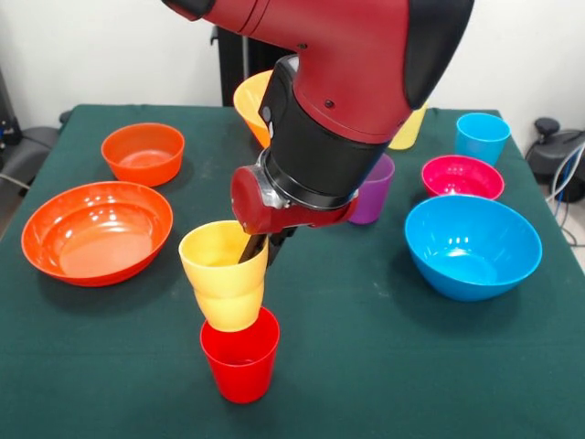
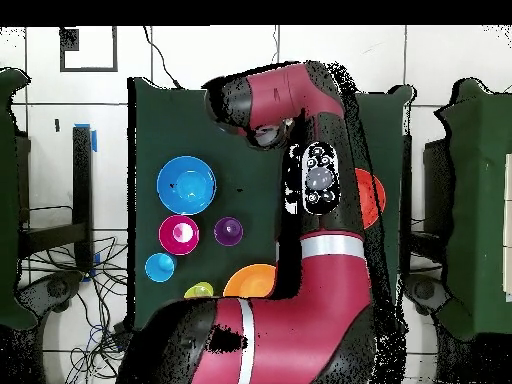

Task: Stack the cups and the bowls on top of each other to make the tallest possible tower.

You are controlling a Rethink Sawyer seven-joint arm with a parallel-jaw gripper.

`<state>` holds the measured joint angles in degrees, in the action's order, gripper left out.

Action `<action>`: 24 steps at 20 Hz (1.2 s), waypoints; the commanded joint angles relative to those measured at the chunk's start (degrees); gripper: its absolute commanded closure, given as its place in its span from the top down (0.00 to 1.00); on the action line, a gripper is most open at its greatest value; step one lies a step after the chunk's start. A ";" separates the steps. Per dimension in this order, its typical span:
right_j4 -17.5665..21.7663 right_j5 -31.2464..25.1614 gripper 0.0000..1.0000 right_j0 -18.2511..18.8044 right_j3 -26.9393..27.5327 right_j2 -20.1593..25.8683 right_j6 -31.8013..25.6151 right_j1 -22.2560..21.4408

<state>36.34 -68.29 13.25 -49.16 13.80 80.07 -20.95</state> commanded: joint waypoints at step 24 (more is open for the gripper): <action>0.55 1.42 0.00 -0.67 1.06 0.93 -1.37 4.32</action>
<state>36.29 -68.28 13.25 -48.18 13.81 80.07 -16.59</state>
